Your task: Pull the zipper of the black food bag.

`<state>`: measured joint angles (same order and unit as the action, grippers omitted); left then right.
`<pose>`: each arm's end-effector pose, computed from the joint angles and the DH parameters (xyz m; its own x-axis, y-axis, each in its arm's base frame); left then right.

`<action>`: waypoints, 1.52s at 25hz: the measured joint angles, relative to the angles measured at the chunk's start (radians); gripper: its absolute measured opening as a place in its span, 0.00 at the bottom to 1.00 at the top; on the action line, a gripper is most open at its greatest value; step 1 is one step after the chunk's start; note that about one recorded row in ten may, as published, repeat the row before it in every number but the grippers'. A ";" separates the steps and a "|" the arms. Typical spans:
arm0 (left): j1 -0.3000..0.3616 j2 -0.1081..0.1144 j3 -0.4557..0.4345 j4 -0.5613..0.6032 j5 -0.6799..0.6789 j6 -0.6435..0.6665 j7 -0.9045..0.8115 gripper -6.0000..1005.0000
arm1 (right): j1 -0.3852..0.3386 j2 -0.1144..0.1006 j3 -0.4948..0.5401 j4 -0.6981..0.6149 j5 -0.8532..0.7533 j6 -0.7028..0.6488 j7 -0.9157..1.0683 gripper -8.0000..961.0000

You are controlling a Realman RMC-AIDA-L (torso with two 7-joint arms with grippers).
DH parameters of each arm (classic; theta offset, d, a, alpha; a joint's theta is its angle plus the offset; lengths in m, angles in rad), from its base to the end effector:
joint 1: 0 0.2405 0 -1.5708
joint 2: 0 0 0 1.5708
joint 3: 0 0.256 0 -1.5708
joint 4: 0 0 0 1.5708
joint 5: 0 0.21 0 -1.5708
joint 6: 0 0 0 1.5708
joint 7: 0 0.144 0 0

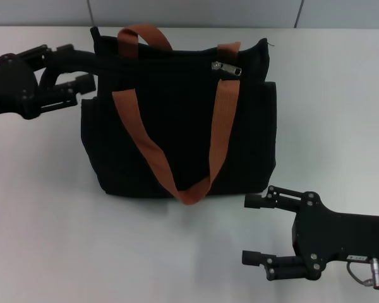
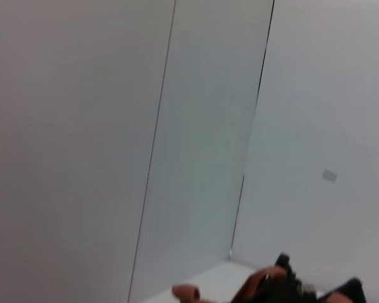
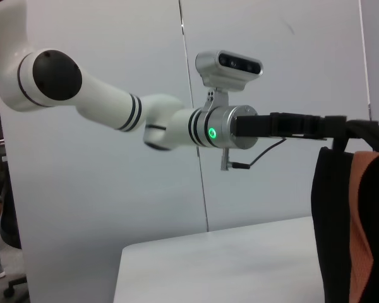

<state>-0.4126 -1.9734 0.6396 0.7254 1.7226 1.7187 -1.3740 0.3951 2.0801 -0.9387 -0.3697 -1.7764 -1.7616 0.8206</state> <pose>-0.2767 0.3155 0.0825 0.7015 0.1890 0.6872 0.4610 -0.8557 -0.2352 0.2685 0.2347 -0.0498 0.7527 -0.0945 -0.6515 -0.1530 -0.9876 -0.0336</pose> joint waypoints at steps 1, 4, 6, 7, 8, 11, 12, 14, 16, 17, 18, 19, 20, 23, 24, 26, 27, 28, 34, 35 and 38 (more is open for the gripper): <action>-0.004 0.009 0.000 0.014 0.018 0.006 -0.024 0.70 | 0.001 0.000 0.000 0.000 0.000 0.002 0.000 0.86; -0.017 0.041 -0.004 0.041 0.053 0.051 -0.086 0.75 | 0.006 0.000 0.000 0.000 0.000 0.010 0.000 0.86; -0.019 0.050 -0.010 0.045 0.052 0.082 -0.091 0.78 | 0.009 0.000 0.000 0.000 0.000 0.016 0.001 0.86; -0.019 0.053 -0.018 0.050 0.050 0.106 -0.091 0.79 | 0.009 0.000 0.000 0.000 0.000 0.021 0.002 0.86; -0.019 0.055 -0.034 0.058 0.046 0.138 -0.086 0.80 | 0.010 0.001 -0.001 0.000 0.000 0.026 0.004 0.86; -0.026 0.052 -0.061 0.071 0.042 0.214 -0.066 0.82 | 0.018 0.001 -0.006 0.003 0.000 0.038 0.012 0.86; -0.030 0.049 -0.059 0.069 0.042 0.245 -0.053 0.82 | 0.021 0.001 -0.007 0.005 0.000 0.042 0.012 0.86; -0.033 0.038 -0.039 0.060 0.041 0.280 -0.022 0.82 | 0.026 0.001 -0.008 0.009 0.000 0.052 0.012 0.86; -0.027 0.017 0.014 0.052 0.040 0.291 0.030 0.82 | 0.028 0.002 -0.008 0.009 0.000 0.054 0.012 0.86; -0.020 0.005 0.050 0.050 0.040 0.291 0.056 0.82 | 0.029 0.002 -0.009 0.009 0.000 0.056 0.012 0.86; -0.013 -0.007 0.086 0.047 0.040 0.291 0.078 0.82 | 0.030 0.002 -0.009 0.011 0.000 0.057 0.012 0.86; -0.013 -0.007 0.086 0.047 0.040 0.291 0.078 0.82 | 0.033 0.003 -0.009 0.016 0.000 0.058 0.012 0.86; -0.013 -0.007 0.086 0.047 0.040 0.291 0.078 0.82 | 0.033 0.003 -0.009 0.016 0.000 0.058 0.012 0.86; 0.006 -0.051 0.192 0.011 0.064 0.282 0.155 0.82 | 0.038 0.003 -0.009 0.028 -0.002 0.060 0.012 0.86; 0.008 -0.063 0.199 -0.030 0.089 0.269 0.192 0.82 | 0.039 0.003 -0.009 0.032 -0.006 0.063 0.012 0.86; 0.005 -0.069 0.198 -0.133 0.133 0.232 0.277 0.82 | 0.039 0.003 -0.010 0.032 -0.008 0.065 0.012 0.86; 0.005 -0.068 0.198 -0.157 0.142 0.219 0.304 0.81 | 0.039 0.003 -0.010 0.033 -0.011 0.069 0.012 0.86; 0.005 -0.067 0.199 -0.179 0.150 0.208 0.327 0.81 | 0.038 0.003 -0.010 0.033 -0.012 0.074 0.012 0.86; 0.027 -0.067 0.200 -0.217 0.172 0.162 0.411 0.81 | 0.042 0.003 -0.019 0.050 -0.025 0.098 0.012 0.86; 0.027 -0.067 0.200 -0.217 0.172 0.162 0.411 0.81 | 0.042 0.003 -0.019 0.050 -0.025 0.098 0.012 0.86; 0.053 -0.072 0.206 -0.248 0.178 0.125 0.463 0.81 | 0.043 0.003 -0.025 0.051 -0.026 0.105 0.012 0.86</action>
<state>-0.3592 -2.0458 0.8456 0.4773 1.9003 1.8435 -0.9112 0.4382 2.0832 -0.9633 -0.3192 -1.8025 -1.6567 0.8323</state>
